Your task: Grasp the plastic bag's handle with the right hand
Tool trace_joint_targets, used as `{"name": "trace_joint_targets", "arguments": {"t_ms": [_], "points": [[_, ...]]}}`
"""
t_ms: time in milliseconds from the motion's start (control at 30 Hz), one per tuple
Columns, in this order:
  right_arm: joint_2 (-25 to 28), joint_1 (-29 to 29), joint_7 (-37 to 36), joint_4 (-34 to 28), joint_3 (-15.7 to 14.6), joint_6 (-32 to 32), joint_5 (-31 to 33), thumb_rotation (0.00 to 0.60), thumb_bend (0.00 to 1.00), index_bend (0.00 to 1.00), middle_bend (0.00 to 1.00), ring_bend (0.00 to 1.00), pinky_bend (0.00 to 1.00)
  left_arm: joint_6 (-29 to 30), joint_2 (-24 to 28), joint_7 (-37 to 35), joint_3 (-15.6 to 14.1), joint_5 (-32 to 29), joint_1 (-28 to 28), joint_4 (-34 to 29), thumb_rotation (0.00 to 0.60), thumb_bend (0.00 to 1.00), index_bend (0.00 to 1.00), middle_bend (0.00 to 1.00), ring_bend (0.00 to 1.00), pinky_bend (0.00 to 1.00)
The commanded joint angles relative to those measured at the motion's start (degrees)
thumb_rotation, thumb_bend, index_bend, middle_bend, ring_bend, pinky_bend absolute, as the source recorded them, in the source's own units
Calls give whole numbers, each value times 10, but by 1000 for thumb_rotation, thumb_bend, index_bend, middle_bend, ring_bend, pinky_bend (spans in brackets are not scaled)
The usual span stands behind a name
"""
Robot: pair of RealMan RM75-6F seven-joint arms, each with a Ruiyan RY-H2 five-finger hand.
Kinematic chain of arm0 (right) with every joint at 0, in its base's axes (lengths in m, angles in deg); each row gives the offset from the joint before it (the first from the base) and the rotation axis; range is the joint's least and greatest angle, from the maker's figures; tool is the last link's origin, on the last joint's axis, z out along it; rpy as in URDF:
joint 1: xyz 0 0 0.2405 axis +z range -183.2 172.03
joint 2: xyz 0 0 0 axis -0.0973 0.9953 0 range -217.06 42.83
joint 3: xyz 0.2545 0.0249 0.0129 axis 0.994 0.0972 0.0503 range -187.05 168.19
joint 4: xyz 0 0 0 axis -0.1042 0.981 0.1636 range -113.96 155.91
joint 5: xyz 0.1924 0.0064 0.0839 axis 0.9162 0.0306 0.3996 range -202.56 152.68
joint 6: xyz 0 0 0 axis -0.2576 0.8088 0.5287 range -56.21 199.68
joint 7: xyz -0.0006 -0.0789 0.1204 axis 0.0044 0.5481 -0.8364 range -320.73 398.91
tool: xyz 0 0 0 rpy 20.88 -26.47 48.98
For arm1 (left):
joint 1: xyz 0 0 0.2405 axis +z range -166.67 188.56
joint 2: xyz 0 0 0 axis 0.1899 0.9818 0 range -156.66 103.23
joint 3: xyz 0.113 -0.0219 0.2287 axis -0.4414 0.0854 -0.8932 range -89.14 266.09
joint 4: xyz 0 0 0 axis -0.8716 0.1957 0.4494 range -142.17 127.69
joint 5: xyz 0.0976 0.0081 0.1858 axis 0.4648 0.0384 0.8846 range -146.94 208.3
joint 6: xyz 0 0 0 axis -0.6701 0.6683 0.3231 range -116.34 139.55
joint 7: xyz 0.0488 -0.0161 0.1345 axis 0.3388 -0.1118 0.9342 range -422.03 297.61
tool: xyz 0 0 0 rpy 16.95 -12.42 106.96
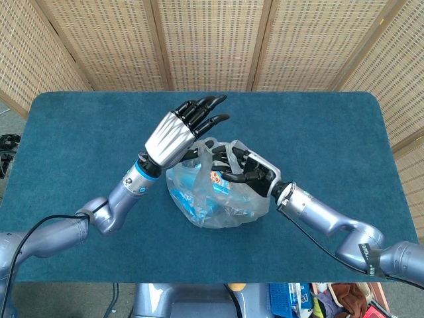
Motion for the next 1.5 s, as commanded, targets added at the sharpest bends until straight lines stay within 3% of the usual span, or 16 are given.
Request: {"name": "trace_joint_targets", "arguments": {"t_ms": [33,500,1500], "points": [[-3,2,-7,2,2,-3,-7,600,0,311,348,115,163,-7,-2,7,4,-3,-7,6,600,321,220,80,156,314],[-28,3,-49,19,-2,6,-32,600,0,311,348,115,141,-34,-19,29,18,-26,-28,-1,600,320,216,79,156,314],[-42,18,-106,42,-20,28,-56,600,0,308,348,116,141,-34,-51,8,11,-35,-33,43,600,320,211,75,154,314]]}}
